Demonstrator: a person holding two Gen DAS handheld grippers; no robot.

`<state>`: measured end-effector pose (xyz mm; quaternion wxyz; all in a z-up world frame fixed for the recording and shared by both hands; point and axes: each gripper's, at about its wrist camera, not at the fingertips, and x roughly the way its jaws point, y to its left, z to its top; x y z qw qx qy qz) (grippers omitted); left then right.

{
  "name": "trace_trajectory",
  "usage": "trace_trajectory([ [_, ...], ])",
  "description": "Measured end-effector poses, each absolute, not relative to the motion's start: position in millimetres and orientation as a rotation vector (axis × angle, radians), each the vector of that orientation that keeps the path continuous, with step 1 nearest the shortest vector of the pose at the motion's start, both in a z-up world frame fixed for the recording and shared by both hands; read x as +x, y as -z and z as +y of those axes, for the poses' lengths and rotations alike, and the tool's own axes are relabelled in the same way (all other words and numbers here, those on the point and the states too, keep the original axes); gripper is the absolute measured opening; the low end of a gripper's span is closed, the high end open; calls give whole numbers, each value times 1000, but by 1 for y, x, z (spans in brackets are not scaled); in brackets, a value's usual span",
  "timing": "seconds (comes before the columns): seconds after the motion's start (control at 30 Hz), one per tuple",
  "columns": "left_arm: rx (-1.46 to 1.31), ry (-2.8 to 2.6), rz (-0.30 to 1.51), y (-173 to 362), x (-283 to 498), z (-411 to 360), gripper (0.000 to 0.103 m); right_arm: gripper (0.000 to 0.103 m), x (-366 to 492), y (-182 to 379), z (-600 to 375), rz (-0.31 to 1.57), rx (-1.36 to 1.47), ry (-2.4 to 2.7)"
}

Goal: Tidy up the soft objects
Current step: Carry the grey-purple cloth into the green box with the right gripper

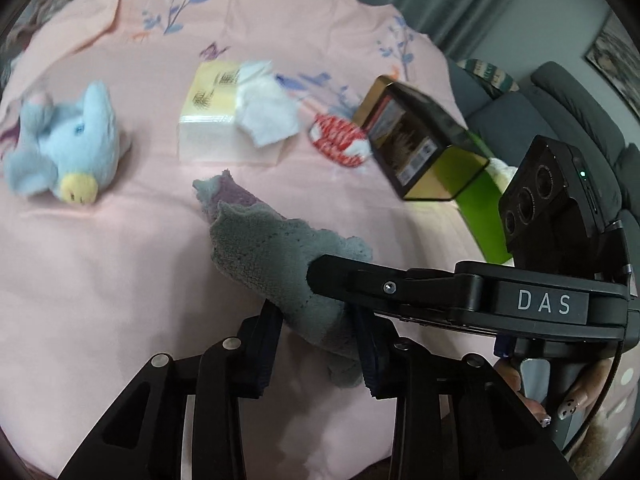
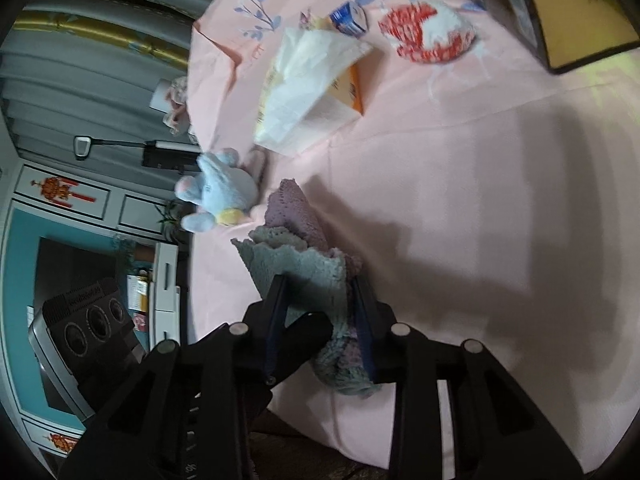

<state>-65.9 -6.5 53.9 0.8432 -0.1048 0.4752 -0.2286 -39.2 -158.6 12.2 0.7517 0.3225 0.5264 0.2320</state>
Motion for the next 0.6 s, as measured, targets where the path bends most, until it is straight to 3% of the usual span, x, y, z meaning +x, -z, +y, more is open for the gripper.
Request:
trace_trajectory([
  [0.6, -11, 672, 782, -136, -66, -109, 35, 32, -79, -96, -245, 812, 740, -385],
])
